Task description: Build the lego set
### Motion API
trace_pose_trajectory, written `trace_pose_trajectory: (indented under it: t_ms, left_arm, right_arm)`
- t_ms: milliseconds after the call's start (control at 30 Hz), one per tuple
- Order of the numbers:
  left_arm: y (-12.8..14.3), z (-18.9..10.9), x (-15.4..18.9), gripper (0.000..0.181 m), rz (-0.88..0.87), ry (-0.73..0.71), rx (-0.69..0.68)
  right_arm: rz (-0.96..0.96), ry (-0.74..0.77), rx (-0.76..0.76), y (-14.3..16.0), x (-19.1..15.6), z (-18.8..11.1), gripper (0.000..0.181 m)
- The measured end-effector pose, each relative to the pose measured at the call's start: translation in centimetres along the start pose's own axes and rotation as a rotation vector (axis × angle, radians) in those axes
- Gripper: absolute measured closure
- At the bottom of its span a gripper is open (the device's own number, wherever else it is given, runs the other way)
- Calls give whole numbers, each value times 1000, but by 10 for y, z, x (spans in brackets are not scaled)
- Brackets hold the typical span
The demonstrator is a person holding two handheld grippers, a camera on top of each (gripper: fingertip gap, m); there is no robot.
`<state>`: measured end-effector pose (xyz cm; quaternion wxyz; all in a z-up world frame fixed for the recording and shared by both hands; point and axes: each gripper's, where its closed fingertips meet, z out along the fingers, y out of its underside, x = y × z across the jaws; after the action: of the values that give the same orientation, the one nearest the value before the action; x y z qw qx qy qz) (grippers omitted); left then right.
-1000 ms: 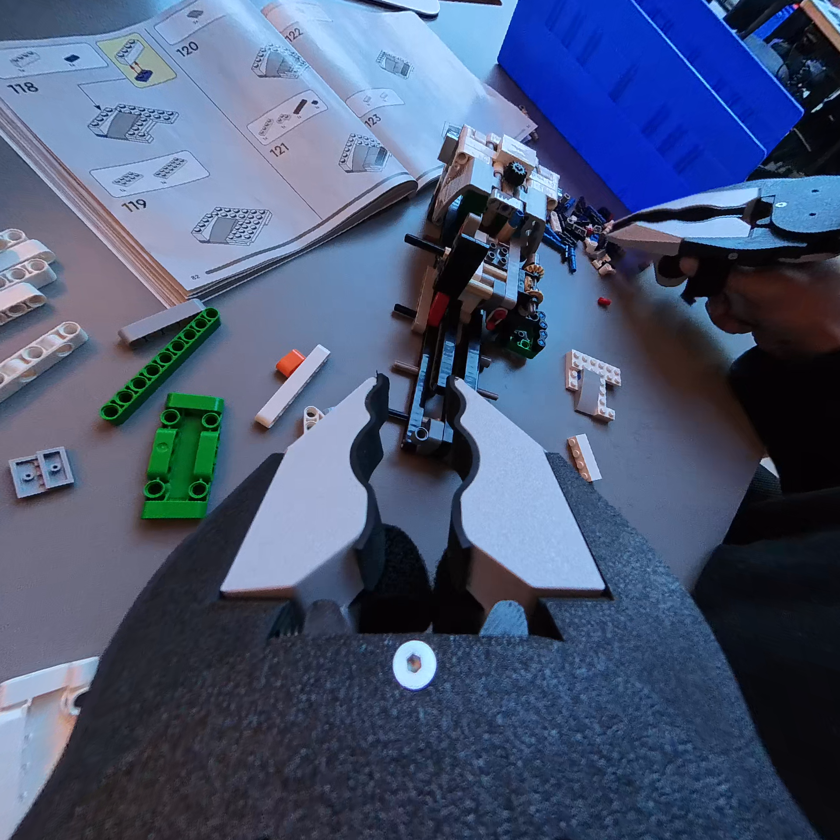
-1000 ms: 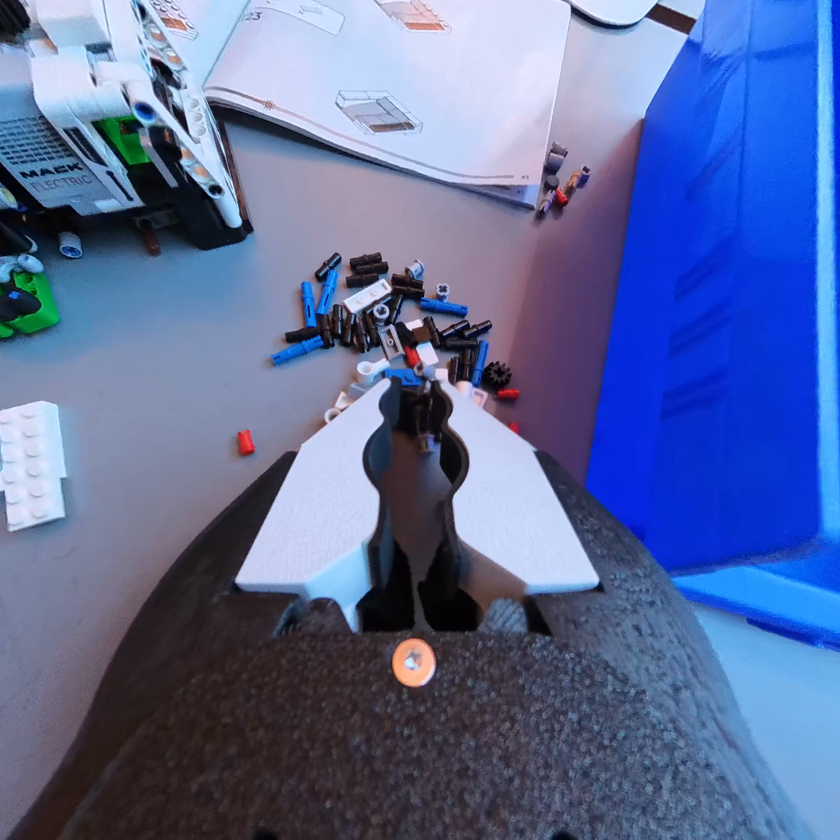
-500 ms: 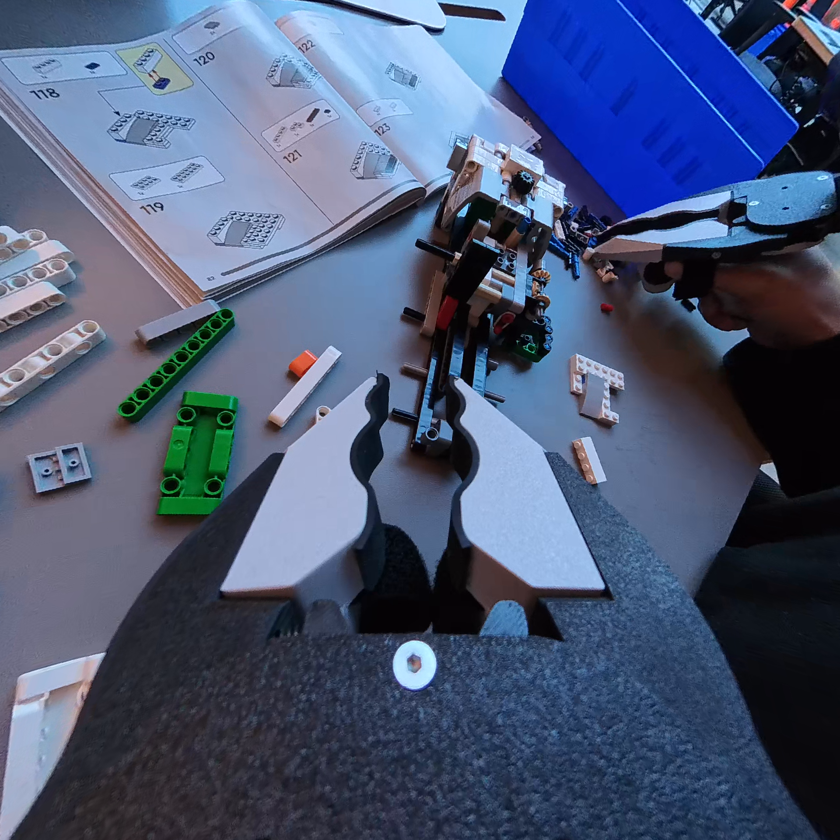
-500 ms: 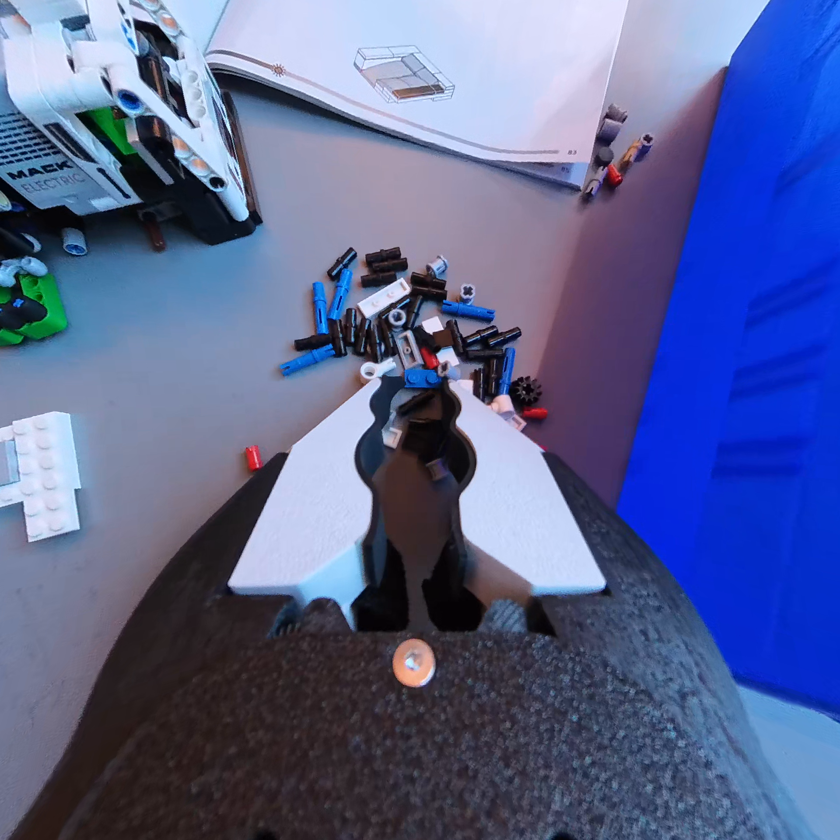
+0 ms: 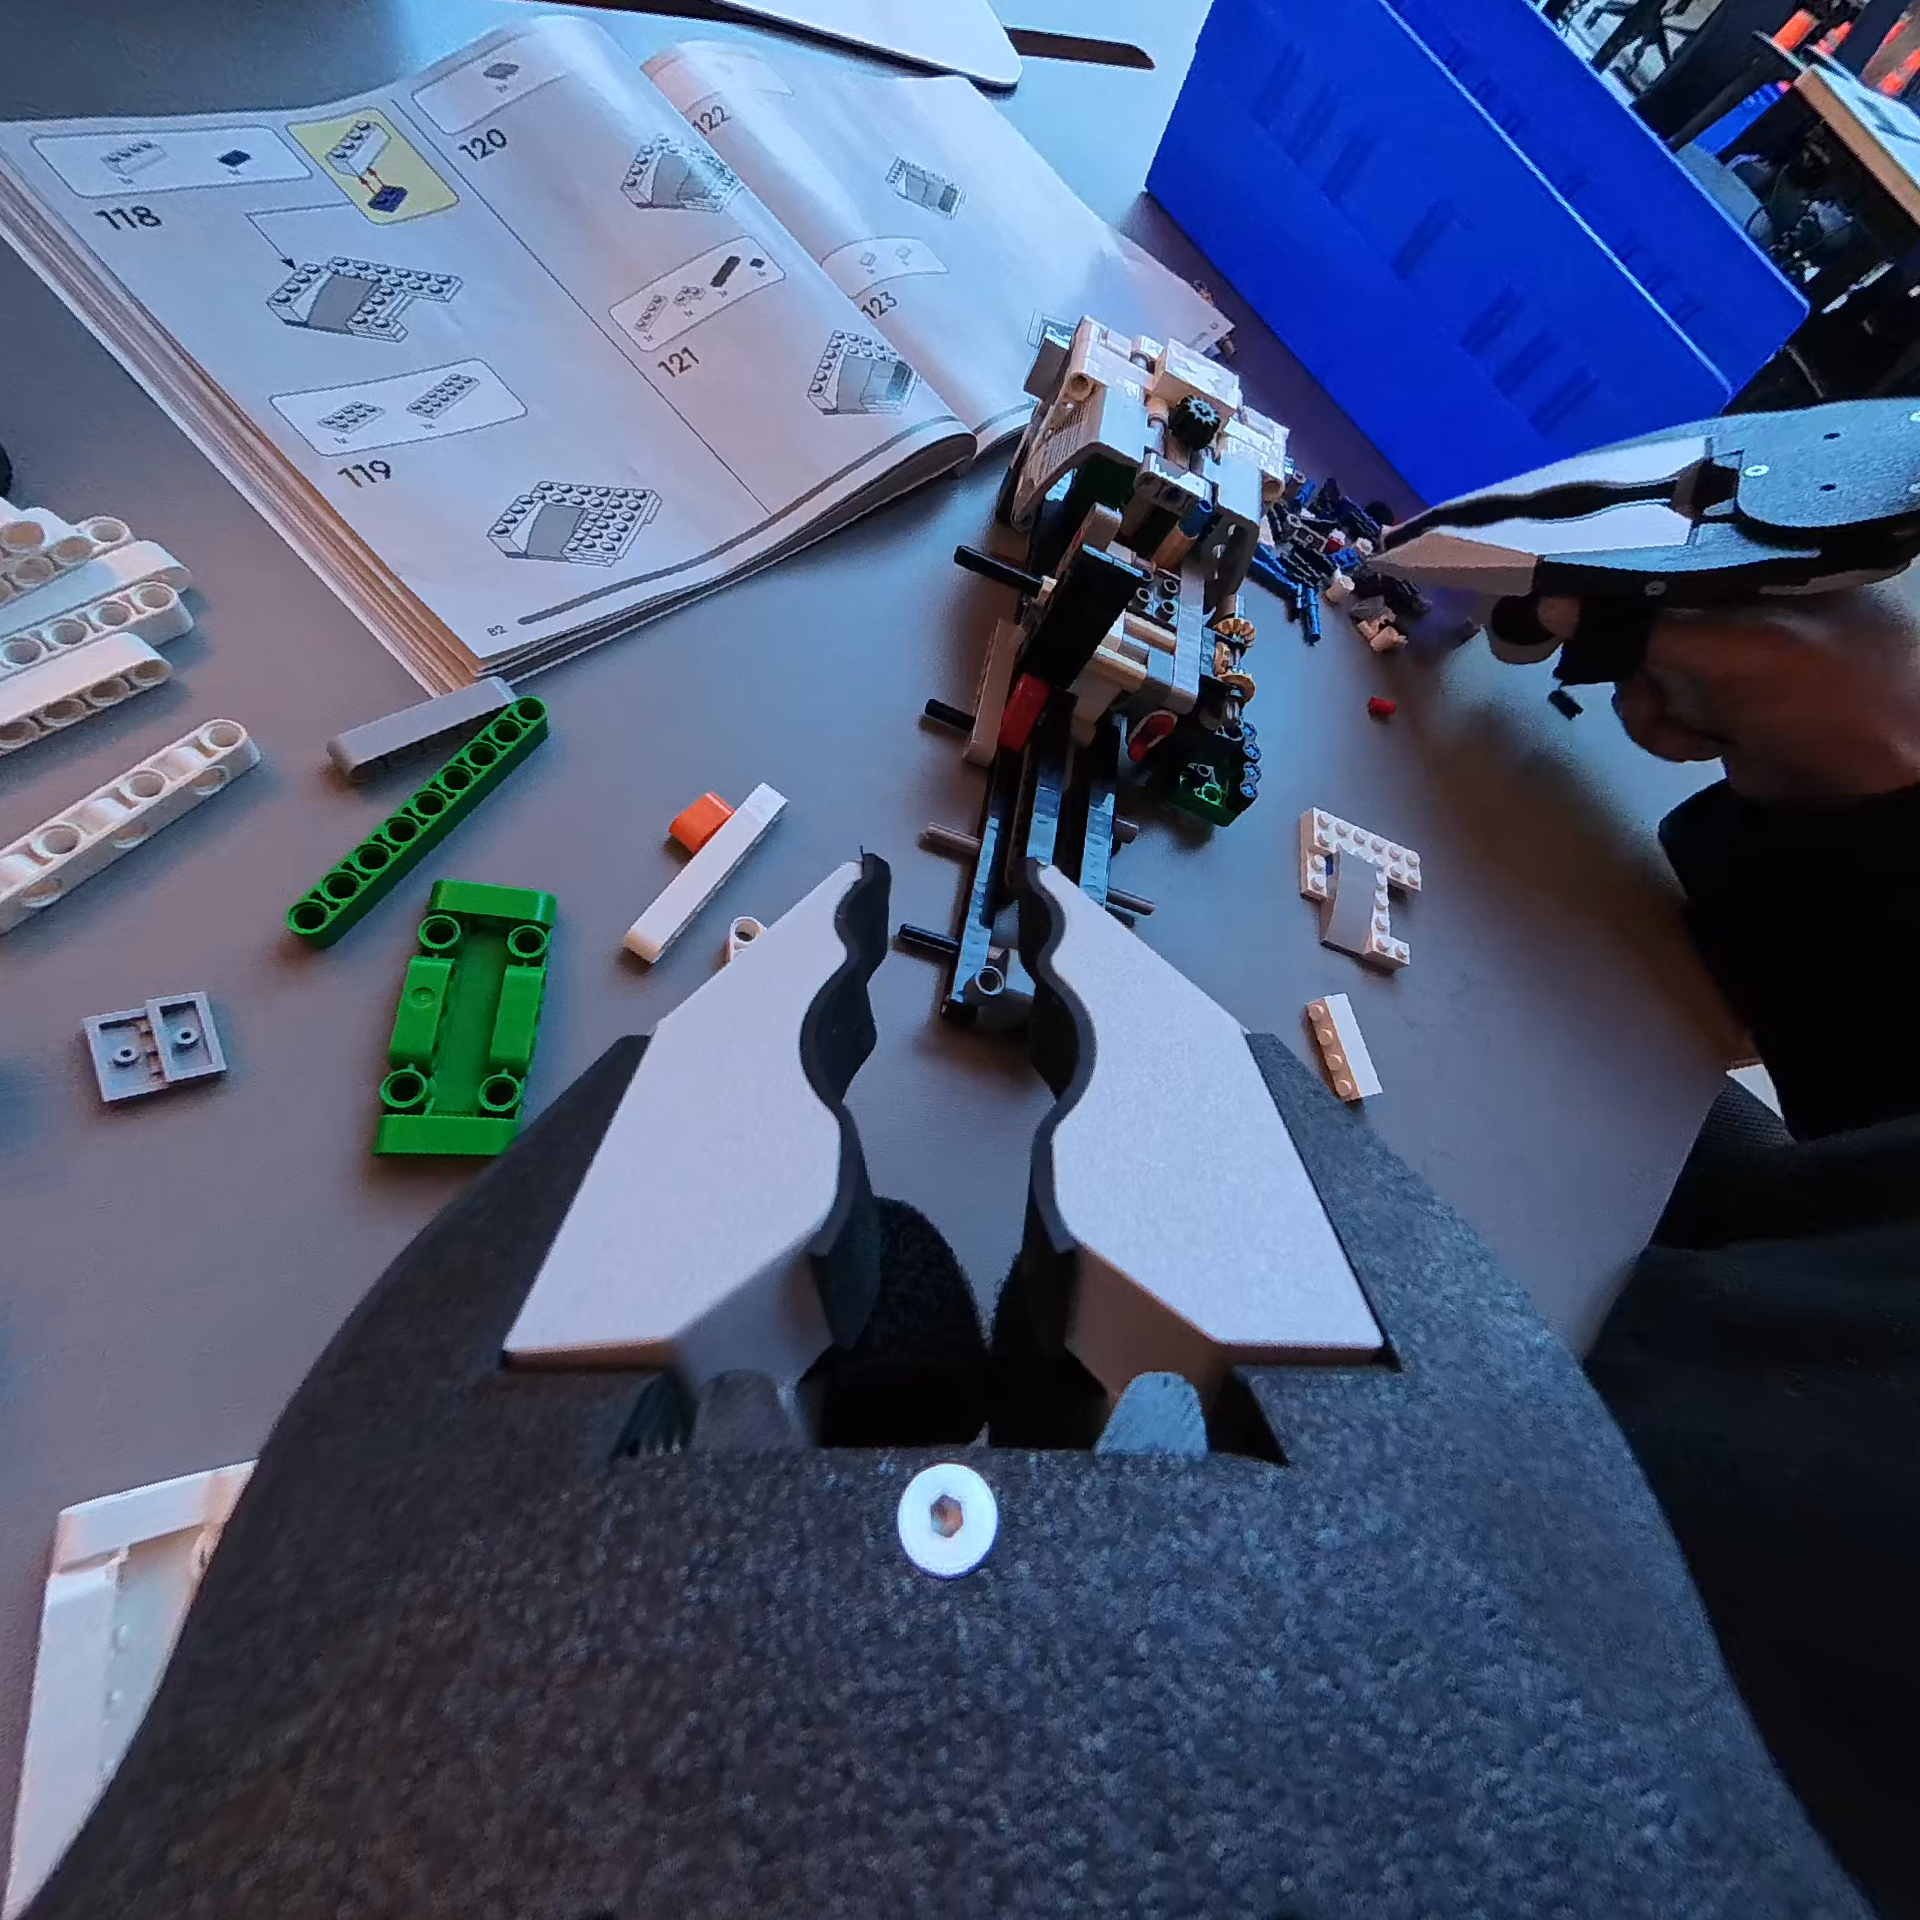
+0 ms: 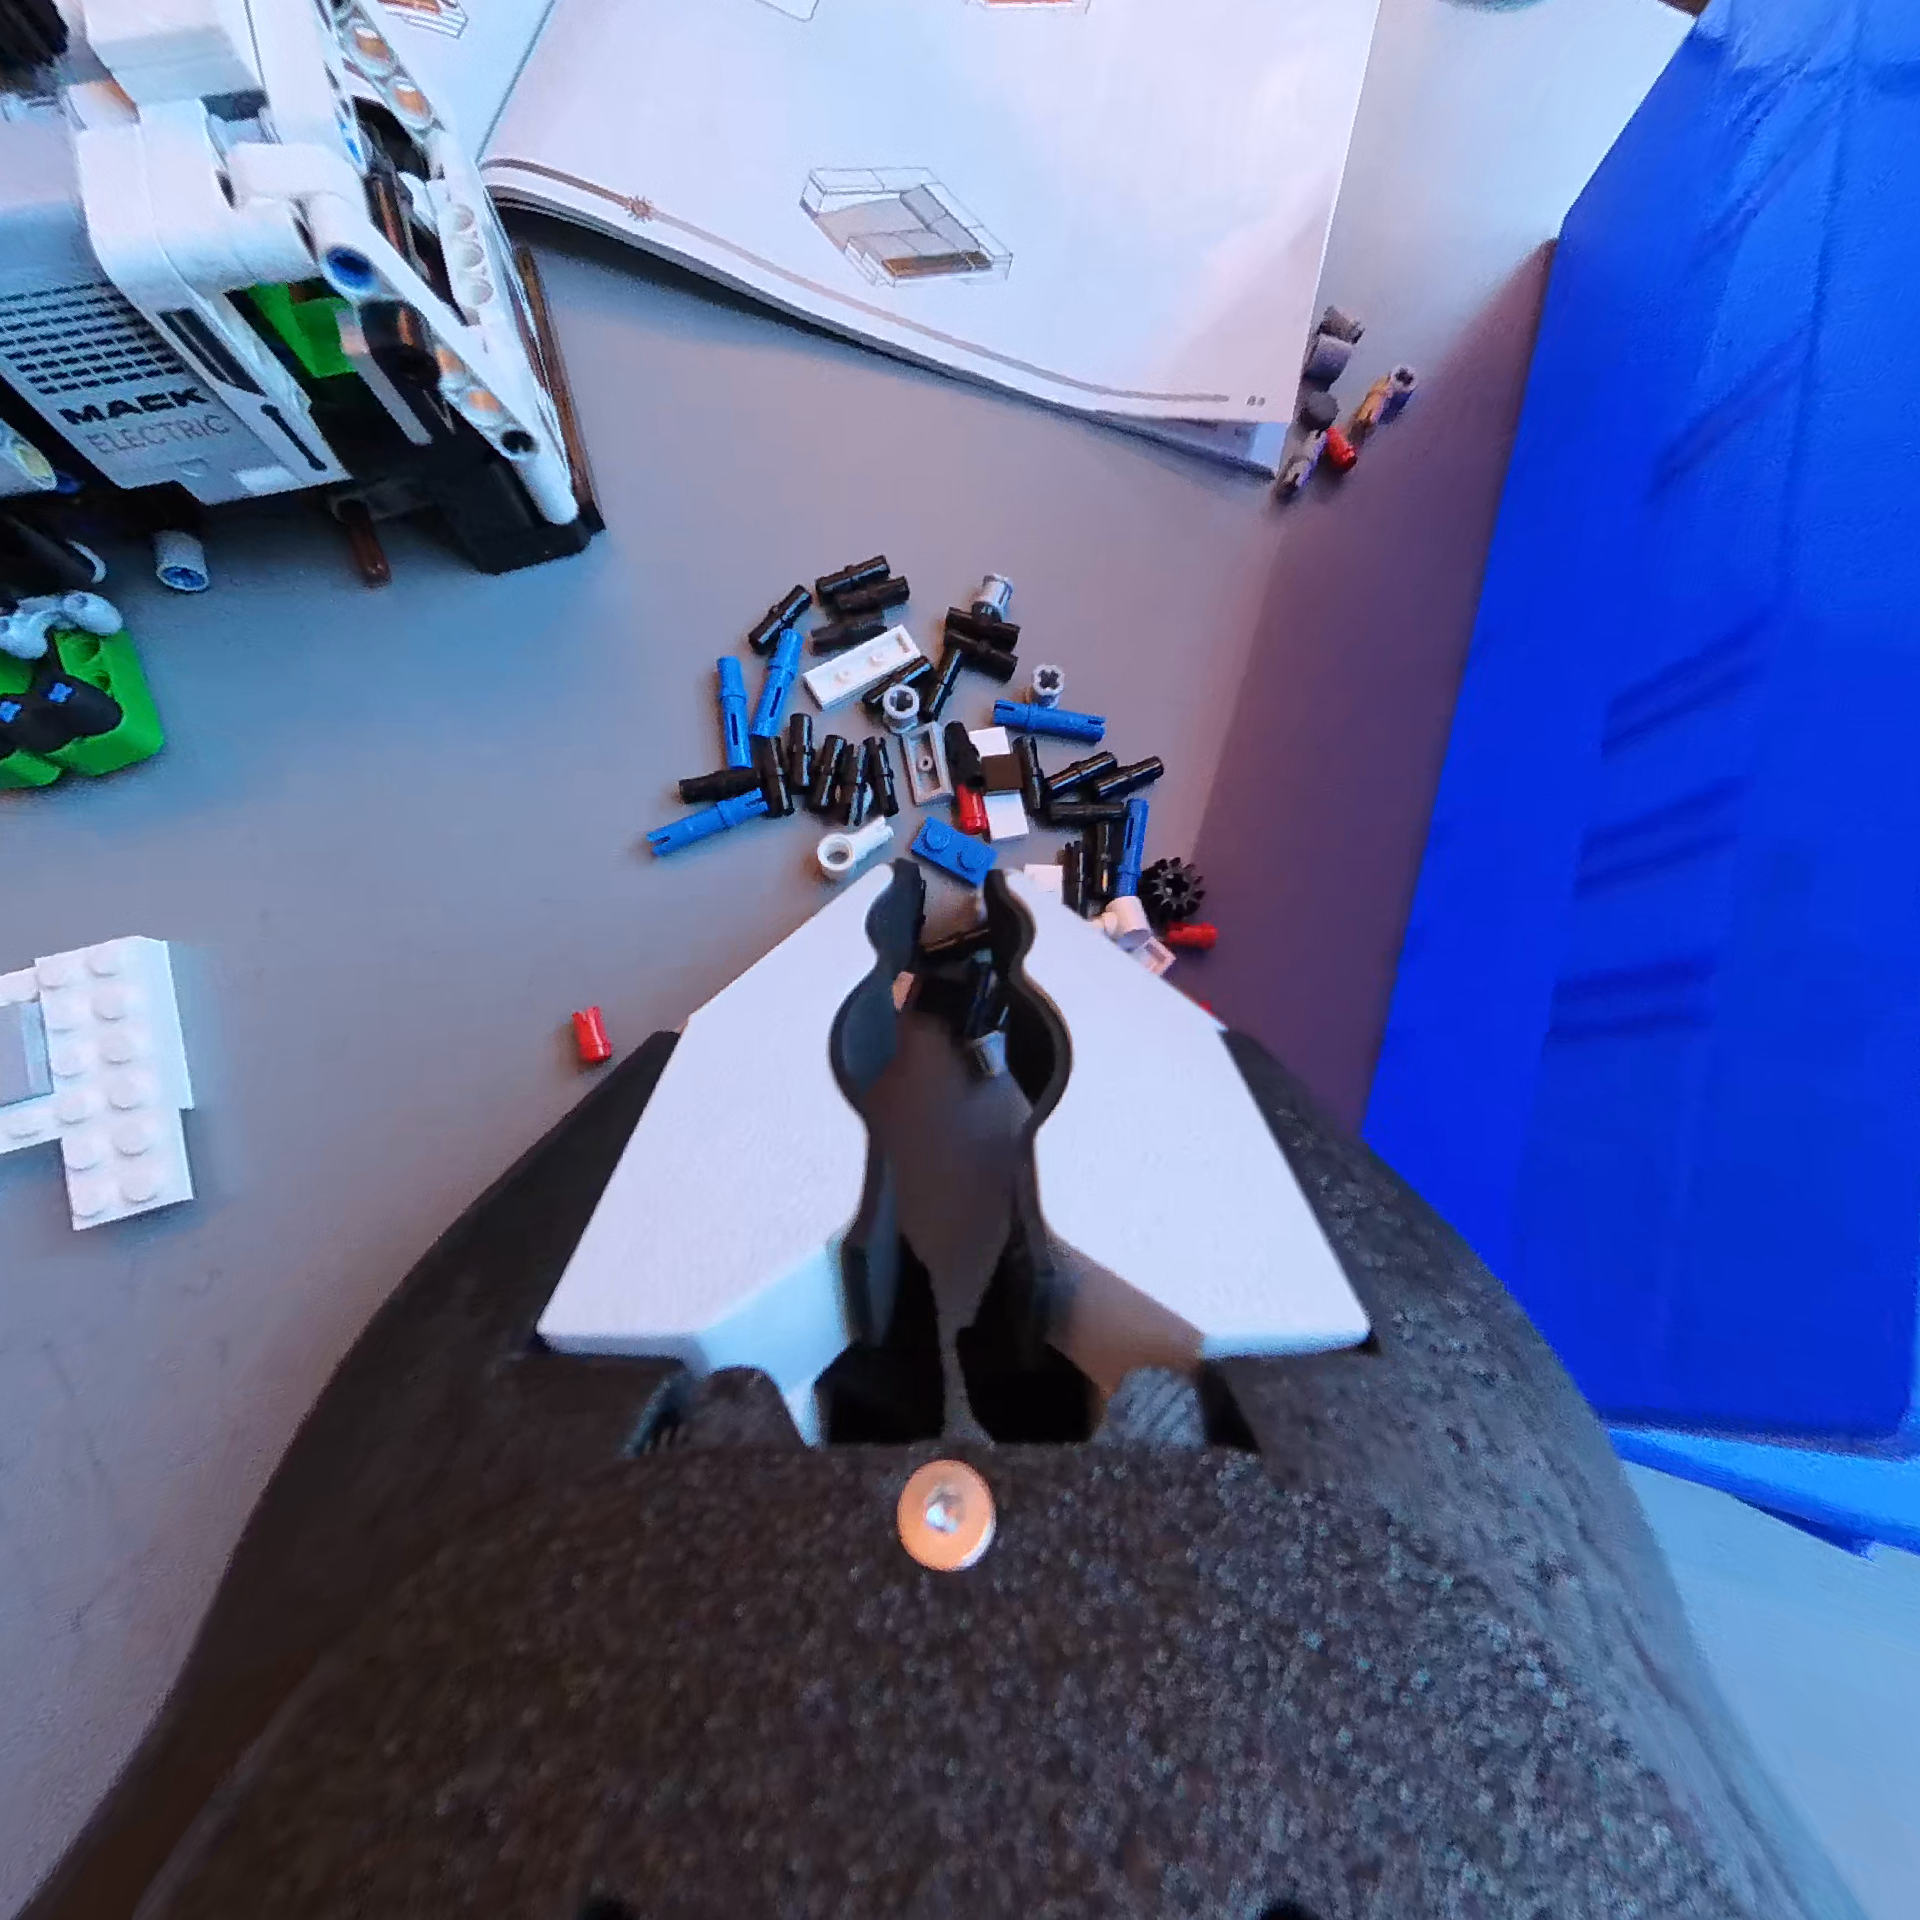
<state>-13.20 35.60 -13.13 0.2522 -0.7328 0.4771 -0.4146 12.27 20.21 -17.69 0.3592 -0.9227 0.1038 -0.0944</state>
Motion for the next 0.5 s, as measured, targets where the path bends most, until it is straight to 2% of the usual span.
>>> trace_pose_trajectory:
  t_ms: [500]
  left_arm:
    - [1,0,1,158,-7,6,4]
  right_arm:
    - [5,-22,-20,1,1,14,162]
